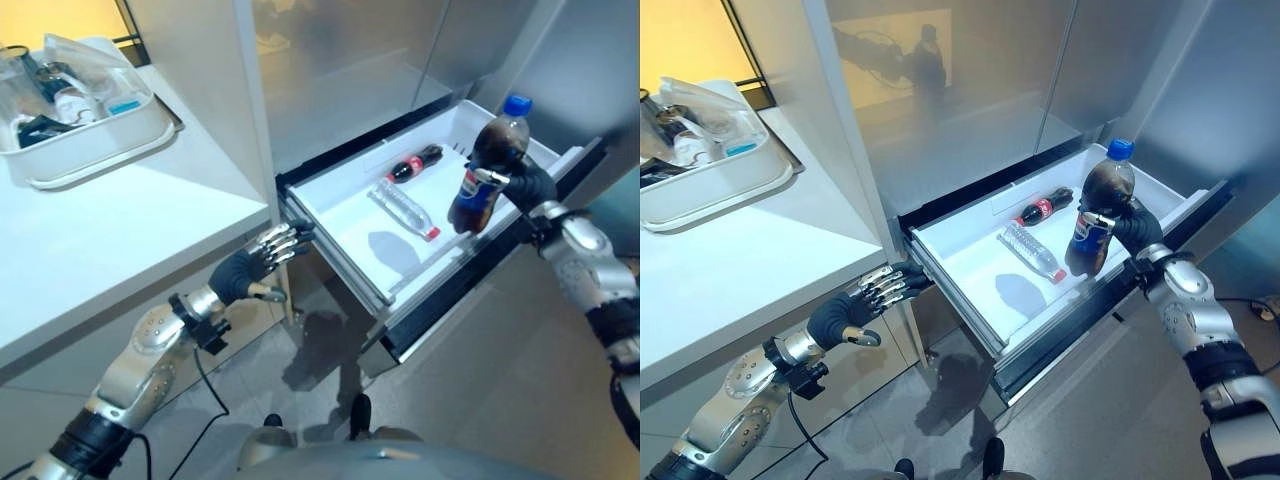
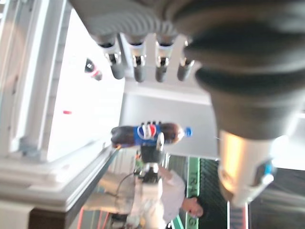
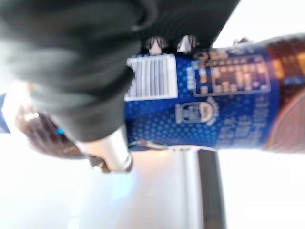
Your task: Take the drinks into the refrigerator
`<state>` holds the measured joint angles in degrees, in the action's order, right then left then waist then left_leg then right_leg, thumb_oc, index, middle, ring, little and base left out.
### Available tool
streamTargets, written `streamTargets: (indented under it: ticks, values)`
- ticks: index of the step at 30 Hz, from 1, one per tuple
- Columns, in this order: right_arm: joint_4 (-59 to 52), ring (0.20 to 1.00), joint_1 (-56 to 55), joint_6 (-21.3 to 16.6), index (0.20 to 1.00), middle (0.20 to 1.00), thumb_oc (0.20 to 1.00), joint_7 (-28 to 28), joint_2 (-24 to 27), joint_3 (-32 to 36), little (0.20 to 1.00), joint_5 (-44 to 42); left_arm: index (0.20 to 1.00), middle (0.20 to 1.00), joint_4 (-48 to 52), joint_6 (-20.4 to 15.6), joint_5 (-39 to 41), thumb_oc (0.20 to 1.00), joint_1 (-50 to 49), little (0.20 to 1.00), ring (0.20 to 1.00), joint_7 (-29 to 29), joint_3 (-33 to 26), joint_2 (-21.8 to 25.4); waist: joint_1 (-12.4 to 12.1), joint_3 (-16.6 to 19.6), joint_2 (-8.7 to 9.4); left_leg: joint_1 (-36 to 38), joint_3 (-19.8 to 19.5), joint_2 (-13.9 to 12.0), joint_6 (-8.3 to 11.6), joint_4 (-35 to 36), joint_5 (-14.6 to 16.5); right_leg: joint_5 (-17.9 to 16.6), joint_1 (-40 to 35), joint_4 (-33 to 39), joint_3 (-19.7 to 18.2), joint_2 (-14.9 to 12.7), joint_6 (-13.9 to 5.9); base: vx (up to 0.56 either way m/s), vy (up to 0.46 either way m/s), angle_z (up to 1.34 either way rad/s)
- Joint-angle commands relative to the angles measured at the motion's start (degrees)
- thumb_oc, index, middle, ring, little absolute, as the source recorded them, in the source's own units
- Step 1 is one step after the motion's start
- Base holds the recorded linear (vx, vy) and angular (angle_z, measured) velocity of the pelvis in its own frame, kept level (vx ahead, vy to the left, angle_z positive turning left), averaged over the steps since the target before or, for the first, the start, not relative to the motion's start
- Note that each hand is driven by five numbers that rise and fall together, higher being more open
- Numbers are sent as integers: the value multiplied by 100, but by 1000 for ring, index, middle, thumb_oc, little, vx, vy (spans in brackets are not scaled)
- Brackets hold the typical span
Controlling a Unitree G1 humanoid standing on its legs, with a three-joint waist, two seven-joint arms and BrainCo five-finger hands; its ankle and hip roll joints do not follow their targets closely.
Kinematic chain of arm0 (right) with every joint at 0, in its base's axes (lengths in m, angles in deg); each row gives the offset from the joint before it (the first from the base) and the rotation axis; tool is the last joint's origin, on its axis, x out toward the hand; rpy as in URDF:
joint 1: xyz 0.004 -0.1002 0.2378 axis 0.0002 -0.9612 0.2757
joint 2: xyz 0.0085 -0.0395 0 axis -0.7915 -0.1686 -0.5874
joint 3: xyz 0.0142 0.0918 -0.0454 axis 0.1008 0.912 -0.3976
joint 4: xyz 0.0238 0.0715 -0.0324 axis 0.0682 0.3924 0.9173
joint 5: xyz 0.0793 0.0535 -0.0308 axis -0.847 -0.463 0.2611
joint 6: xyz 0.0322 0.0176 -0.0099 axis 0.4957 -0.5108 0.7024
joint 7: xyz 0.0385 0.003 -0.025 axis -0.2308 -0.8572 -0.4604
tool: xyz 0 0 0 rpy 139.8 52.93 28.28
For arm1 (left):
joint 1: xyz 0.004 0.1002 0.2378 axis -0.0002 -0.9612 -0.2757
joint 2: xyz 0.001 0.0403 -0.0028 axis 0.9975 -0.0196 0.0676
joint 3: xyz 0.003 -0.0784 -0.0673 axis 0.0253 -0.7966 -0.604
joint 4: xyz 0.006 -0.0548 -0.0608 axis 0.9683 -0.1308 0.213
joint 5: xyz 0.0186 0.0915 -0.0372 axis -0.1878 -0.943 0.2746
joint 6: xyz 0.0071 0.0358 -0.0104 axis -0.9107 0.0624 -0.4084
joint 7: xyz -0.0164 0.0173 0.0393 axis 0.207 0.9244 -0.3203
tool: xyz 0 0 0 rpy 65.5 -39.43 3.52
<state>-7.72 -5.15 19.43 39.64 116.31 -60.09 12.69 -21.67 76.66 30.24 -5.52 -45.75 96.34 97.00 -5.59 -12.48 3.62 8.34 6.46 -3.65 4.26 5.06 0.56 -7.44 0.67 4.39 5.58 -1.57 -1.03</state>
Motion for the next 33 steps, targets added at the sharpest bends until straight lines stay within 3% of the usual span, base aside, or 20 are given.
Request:
streamTargets:
  ticks: [1,10,24,33]
  values:
    - [25,200,1920,-568,200,200,200,36,560,-482,200,412,1000,1000,556,-246,431,1000,407,1000,1000,91,265,247,-132,-139,67,-263,-298,155,-310,-36,146,692,268,-1165,-59,-109,-491,-34,-17,-13]
    - [387,200,2745,-448,200,200,200,12,517,-1441,200,992,1000,1000,1099,-285,551,1000,762,1000,1000,70,598,603,-201,-638,71,-734,-322,50,-240,-172,-27,665,753,-1338,-67,-4,-450,-13,-16,-2]
    - [28,200,2051,-362,200,200,200,95,363,-1503,200,1269,1000,1000,1297,-380,404,1000,1246,1000,1000,-158,969,688,-228,-1088,-15,-1033,-460,0,-171,-389,-20,776,1018,-1598,138,-7,-400,0,-20,7]
    - [626,200,2080,-161,200,200,200,142,5,-1951,200,2016,1000,1000,1364,-378,310,1000,1541,1000,1000,-301,1173,678,-264,-1383,-38,-1371,-423,53,-180,-837,126,758,1166,-1673,130,-50,-380,-31,-7,6]
